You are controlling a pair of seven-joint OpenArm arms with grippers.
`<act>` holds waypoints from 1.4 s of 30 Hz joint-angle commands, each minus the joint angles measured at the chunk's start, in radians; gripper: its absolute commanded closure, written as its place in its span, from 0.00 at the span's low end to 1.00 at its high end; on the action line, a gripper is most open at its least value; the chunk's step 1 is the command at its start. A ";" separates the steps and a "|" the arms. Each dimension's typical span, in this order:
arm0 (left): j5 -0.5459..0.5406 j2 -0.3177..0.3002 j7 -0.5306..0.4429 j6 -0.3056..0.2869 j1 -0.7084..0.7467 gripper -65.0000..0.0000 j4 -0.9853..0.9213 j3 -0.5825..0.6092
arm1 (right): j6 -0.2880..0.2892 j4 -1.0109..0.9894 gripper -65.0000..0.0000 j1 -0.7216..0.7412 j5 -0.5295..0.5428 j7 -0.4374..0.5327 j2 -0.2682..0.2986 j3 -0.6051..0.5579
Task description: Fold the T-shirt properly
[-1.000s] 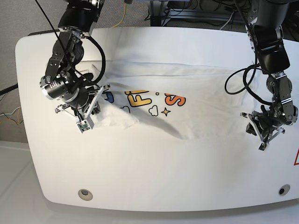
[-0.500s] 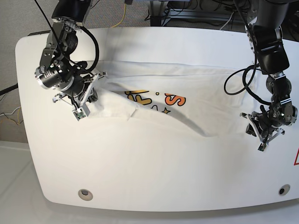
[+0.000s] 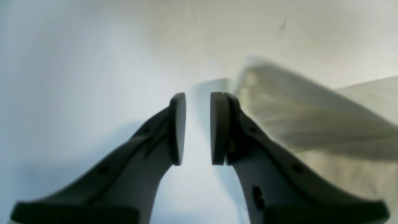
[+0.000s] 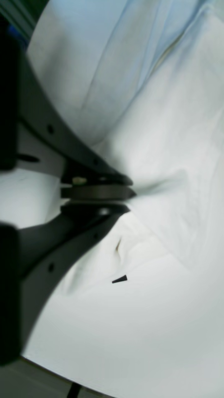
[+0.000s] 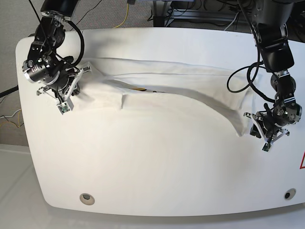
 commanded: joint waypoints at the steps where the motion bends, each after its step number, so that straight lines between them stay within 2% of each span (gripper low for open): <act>1: -0.010 -0.017 -0.027 0.001 -0.033 0.80 0.016 -0.006 | 0.001 0.020 1.00 0.001 0.009 0.014 0.022 0.005; 21: -0.010 -0.016 -0.027 0.001 -0.031 0.80 0.016 -0.007 | -0.005 -0.031 1.00 -0.025 -0.005 0.019 0.000 -0.027; 31: -0.010 -0.016 -0.027 0.001 -0.031 0.80 0.016 -0.007 | 0.001 -0.077 1.00 -0.021 -0.211 0.019 -0.023 -0.029; 35: -0.010 -0.016 -0.027 0.001 -0.031 0.80 0.016 -0.007 | 0.002 -0.081 0.99 -0.018 -0.257 0.020 -0.038 -0.029; 37: -0.010 -0.016 -0.027 0.001 -0.031 0.80 0.016 -0.007 | 0.002 -0.081 0.93 -0.018 -0.260 0.020 -0.041 -0.029; 39: -0.010 -0.016 -0.027 0.001 -0.031 0.80 0.016 -0.004 | 0.002 -0.081 0.80 -0.018 -0.255 0.020 -0.041 -0.029; 42: -0.010 -0.016 -0.026 0.001 -0.031 0.75 0.018 -0.004 | 0.002 -0.080 0.52 -0.018 -0.257 0.020 -0.043 -0.029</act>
